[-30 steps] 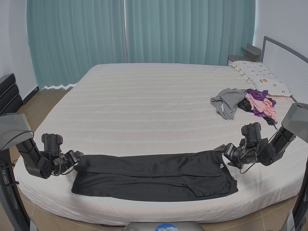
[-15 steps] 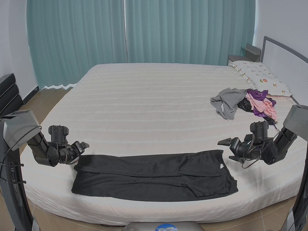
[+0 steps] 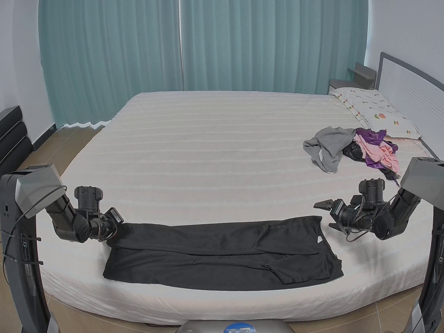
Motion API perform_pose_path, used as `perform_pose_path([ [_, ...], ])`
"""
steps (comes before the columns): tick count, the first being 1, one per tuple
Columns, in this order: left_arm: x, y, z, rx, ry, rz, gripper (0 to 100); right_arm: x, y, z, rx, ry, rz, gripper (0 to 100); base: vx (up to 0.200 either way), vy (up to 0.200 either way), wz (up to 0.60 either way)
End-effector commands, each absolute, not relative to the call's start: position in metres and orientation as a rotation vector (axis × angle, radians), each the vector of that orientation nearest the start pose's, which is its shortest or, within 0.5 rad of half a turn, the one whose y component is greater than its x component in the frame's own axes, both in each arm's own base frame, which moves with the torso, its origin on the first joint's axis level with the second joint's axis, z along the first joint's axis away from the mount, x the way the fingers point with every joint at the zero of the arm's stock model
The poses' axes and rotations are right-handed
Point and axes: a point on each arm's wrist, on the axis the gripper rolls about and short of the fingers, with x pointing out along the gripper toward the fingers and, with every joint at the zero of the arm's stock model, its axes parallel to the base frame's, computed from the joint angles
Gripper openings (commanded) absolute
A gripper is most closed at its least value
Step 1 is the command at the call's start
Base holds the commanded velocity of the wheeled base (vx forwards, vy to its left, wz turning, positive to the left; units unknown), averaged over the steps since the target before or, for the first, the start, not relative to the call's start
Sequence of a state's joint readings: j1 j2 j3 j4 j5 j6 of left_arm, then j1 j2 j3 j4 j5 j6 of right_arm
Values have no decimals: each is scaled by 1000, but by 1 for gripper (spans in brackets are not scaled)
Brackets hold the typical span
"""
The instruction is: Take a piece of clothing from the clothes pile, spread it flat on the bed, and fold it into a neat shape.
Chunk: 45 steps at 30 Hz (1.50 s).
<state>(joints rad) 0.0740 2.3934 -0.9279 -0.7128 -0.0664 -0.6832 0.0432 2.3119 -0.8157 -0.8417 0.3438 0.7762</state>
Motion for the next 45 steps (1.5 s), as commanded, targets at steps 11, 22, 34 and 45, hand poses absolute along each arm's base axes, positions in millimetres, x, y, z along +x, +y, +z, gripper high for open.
perform_pose_path([
  [11, 386, 37, -29, -737, 702, 296, 0, 384, 32, -50, 789, 689, 80, 100, 0, 0, 0],
  [22, 387, 38, -29, -740, 700, 297, 0, 393, 39, -60, 766, 653, 58, 100, 0, 0, 0],
  [34, 387, 42, -31, -745, 700, 306, 0, 400, 34, -59, 775, 601, 36, 0, 0, 0, 0],
  [45, 386, 43, -31, -749, 701, 301, 0, 401, 30, -59, 775, 590, 20, 0, 0, 0, 0],
])
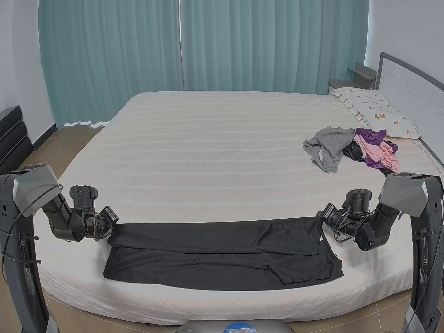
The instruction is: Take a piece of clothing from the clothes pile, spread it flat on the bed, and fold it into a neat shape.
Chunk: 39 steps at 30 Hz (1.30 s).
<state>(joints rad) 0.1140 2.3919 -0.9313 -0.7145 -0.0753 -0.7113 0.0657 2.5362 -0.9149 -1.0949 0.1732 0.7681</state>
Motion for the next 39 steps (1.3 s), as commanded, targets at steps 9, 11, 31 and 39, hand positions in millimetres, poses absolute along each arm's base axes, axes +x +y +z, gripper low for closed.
perform_pose_path([
  [9, 384, 49, -19, -758, 675, 307, 100, 390, 34, -33, 769, 548, 45, 100, 0, 0, 0],
  [11, 378, 52, -10, -780, 661, 318, 100, 386, 34, -24, 769, 538, 48, 100, 0, 0, 0],
  [31, 293, 26, 29, -788, 811, 53, 100, 314, 30, 14, 783, 641, 125, 100, 0, 0, 0],
  [39, 285, 3, 7, -697, 924, -16, 100, 304, 33, 0, 779, 682, 153, 100, 0, 0, 0],
])
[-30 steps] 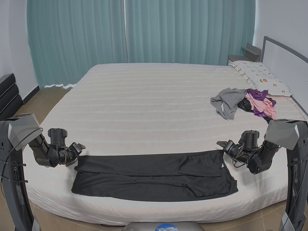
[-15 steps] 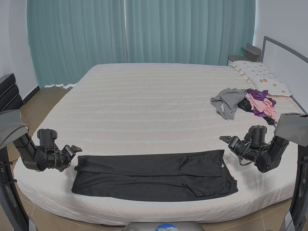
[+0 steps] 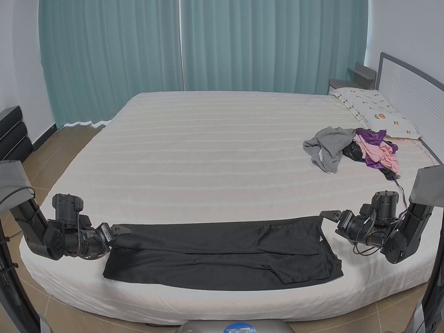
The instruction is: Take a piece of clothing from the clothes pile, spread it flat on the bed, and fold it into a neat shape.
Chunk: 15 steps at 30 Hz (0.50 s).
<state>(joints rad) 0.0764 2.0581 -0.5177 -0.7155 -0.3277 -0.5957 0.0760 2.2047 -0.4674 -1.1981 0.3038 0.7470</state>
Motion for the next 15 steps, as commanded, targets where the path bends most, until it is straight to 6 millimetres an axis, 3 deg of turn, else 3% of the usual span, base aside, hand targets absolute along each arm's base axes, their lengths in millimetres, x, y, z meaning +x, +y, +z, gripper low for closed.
perform_pose_path([
  [1, 283, 2, 6, -687, 932, -21, 100, 303, 32, -2, 779, 688, 150, 100, 0, 0, 0],
  [15, 302, -4, -19, -622, 879, -1, 100, 298, 35, -4, 776, 710, 153, 100, 0, 0, 0],
])
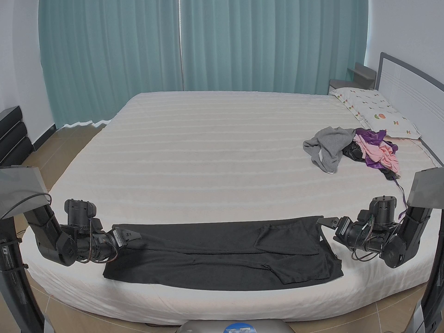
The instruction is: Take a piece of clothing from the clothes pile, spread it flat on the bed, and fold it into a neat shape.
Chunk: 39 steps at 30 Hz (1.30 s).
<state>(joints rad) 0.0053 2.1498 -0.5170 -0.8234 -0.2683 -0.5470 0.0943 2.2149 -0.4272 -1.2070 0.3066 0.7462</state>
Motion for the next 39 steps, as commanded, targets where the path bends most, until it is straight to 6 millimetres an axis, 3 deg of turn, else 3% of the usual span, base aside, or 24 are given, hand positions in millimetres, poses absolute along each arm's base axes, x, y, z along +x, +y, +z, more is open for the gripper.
perform_pose_path([
  [1, 303, -4, -22, -622, 875, -1, 100, 298, 35, -5, 776, 711, 152, 100, 0, 0, 0],
  [18, 298, -2, -25, -608, 872, 0, 100, 298, 34, -5, 777, 711, 149, 100, 0, 0, 0],
  [19, 297, -1, -24, -611, 871, 0, 0, 299, 34, -5, 778, 709, 148, 100, 0, 0, 0],
  [27, 296, 1, -24, -612, 869, 7, 0, 298, 33, -5, 779, 708, 145, 100, 0, 0, 0],
  [39, 295, 13, -8, -627, 808, 31, 0, 299, 33, -4, 779, 705, 145, 100, 0, 0, 0],
])
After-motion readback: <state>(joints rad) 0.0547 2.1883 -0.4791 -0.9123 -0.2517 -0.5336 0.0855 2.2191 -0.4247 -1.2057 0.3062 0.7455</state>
